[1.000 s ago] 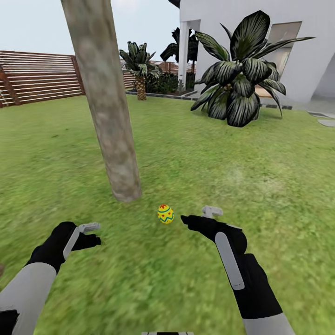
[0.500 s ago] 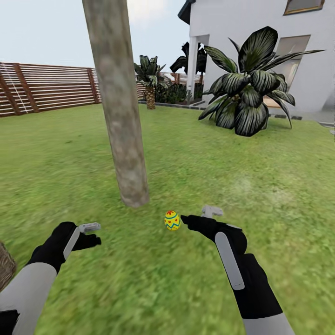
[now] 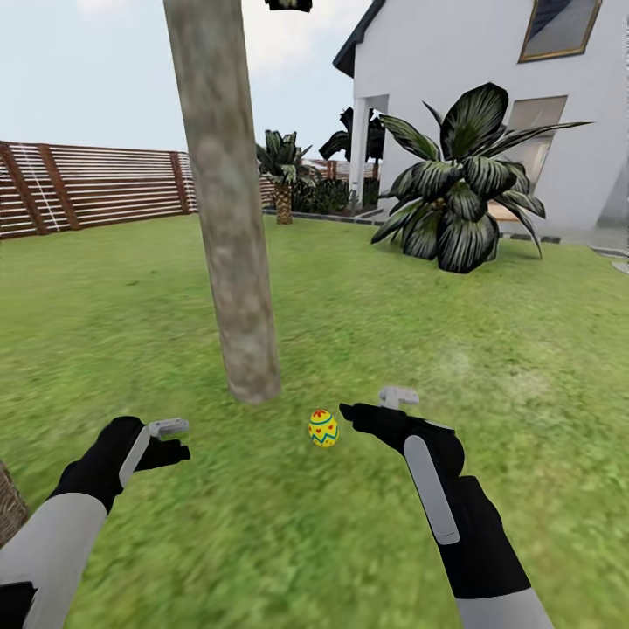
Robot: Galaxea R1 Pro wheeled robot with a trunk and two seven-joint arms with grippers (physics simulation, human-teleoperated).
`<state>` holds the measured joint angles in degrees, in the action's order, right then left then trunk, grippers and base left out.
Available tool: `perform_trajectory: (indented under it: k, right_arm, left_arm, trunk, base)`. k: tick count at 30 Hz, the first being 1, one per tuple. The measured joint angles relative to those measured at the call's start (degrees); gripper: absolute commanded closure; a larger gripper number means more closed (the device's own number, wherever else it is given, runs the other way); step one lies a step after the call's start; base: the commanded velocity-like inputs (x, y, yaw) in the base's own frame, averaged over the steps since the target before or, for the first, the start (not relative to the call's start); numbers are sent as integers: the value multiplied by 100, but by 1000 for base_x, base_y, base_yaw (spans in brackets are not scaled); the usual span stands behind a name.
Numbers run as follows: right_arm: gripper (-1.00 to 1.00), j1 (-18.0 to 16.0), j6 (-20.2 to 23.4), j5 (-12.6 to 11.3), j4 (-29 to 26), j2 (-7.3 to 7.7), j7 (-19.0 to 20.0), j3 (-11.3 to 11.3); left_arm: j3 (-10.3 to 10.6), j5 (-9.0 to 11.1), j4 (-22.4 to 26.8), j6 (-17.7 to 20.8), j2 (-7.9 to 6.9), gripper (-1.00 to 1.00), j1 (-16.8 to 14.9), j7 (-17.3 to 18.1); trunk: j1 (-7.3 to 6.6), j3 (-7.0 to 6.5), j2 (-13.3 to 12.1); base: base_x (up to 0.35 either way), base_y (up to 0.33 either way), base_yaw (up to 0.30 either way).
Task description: Take the three Easter eggs out of the wicker basket on the lawn in the garden, then place them on the lawn next to a single tree (choose any tree) so that all three eggs are next to the same tree and none are left in the basket.
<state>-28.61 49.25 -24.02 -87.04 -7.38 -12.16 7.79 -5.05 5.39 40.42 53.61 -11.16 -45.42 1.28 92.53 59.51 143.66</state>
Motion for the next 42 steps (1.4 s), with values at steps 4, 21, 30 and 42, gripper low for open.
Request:
perform_trajectory:
  k: [4, 21, 30, 42]
  right_arm:
    - [-100, 0, 1, 0, 0, 0, 0, 0]
    - [-100, 0, -1, -10, 1, 0, 0, 0]
    - [-100, 0, -1, -34, 7, 0, 0, 0]
    - [-100, 0, -1, -35, 9, 0, 0, -8]
  left_arm:
    - [-3, 0, 4, 0, 0, -100, 0, 0]
    - [0, 0, 5, 0, 0, -100, 0, 0]
    - [4, 0, 5, 0, 0, -100, 0, -8]
    - [13, 0, 5, 0, 0, -100, 0, -9]
  trunk:
    - [-10, -89, -5]
    - [-54, -466, -28]
    - [-77, -665, -40]
    - [-282, -894, -405]
  base:
    - [0, 0, 0]
    - [0, 0, 0]
    - [0, 0, 0]
    - [0, 0, 0]
